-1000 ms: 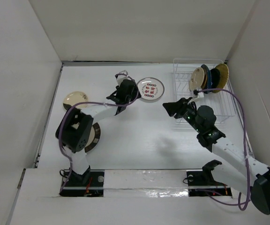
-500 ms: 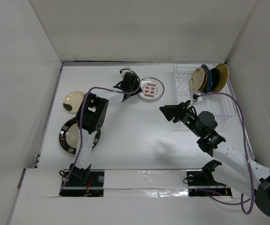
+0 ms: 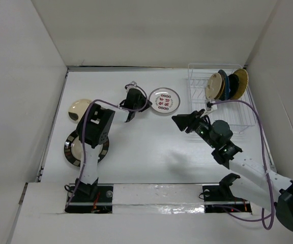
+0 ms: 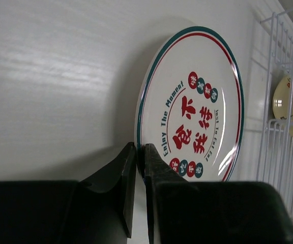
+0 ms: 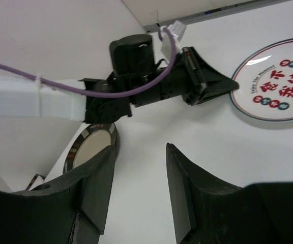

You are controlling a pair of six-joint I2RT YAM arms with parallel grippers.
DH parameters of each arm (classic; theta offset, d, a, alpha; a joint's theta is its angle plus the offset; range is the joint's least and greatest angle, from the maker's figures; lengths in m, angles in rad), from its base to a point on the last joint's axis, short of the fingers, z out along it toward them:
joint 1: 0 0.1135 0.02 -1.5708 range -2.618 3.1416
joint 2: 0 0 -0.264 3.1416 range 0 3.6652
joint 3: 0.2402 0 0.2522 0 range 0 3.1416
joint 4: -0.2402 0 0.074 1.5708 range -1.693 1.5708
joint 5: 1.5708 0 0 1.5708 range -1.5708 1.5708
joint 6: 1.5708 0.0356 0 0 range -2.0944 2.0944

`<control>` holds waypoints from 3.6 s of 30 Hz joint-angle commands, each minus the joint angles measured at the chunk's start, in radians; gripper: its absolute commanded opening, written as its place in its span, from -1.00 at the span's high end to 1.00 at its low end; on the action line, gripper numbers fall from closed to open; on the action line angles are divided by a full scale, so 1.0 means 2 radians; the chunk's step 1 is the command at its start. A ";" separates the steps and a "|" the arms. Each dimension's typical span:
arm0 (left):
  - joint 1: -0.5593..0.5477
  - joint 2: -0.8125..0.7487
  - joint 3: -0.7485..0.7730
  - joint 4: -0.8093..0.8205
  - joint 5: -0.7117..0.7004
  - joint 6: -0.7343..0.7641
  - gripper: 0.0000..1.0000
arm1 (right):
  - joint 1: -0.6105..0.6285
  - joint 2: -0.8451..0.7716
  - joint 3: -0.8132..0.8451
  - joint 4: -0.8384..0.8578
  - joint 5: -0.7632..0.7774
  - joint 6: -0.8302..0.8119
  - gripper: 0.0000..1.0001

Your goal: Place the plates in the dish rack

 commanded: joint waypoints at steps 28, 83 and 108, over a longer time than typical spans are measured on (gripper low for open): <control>0.007 -0.689 -0.442 0.022 -0.010 0.004 1.00 | 0.000 0.161 0.060 0.053 -0.085 0.010 -0.99; -0.021 -0.793 -0.432 -0.084 -0.052 0.105 -0.41 | -0.195 0.387 0.505 -0.299 0.368 -0.342 1.00; -0.021 -0.829 -0.379 -0.137 -0.069 0.113 0.66 | -0.020 0.273 0.384 -0.174 0.079 -0.177 1.00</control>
